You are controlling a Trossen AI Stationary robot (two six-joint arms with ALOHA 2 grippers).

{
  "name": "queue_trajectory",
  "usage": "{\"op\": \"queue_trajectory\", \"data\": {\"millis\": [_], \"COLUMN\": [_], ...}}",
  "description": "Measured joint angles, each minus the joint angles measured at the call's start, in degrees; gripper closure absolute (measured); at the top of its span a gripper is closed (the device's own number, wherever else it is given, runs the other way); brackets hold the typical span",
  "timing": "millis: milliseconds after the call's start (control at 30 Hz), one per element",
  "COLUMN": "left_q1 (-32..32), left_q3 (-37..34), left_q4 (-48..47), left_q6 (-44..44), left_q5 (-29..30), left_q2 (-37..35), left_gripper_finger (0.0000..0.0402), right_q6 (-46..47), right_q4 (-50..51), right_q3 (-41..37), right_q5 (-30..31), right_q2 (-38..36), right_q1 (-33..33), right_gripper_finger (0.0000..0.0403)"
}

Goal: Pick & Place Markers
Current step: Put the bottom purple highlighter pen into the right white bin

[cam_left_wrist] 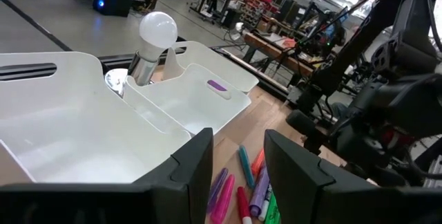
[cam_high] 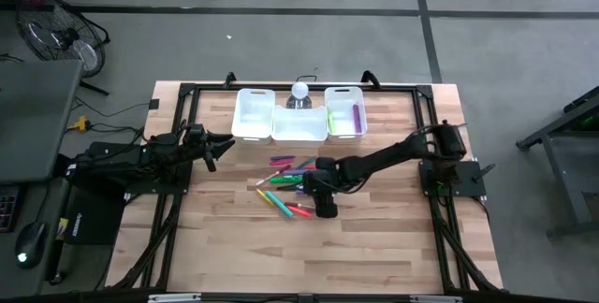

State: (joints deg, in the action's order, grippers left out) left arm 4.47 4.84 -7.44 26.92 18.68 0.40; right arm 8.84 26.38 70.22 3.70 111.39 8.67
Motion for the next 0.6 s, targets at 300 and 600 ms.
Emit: {"op": "queue_trajectory", "data": {"millis": [300, 600], "left_q1": [0.0, 0.0], "left_q3": [0.0, 0.0], "left_q4": [0.0, 0.0], "left_q6": [0.0, 0.0], "left_q5": [-0.1, -0.1], "left_q2": [0.0, 0.0], "left_gripper_finger": [0.0273, 0.0273], "right_q6": [0.1, -0.3], "right_q4": [-4.2, -5.0], "right_q3": [0.0, 0.1], "right_q5": [-0.8, -0.5], "right_q2": [2.2, 3.8], "right_q1": [0.1, 0.5], "right_gripper_finger": [0.021, 0.0225]}}
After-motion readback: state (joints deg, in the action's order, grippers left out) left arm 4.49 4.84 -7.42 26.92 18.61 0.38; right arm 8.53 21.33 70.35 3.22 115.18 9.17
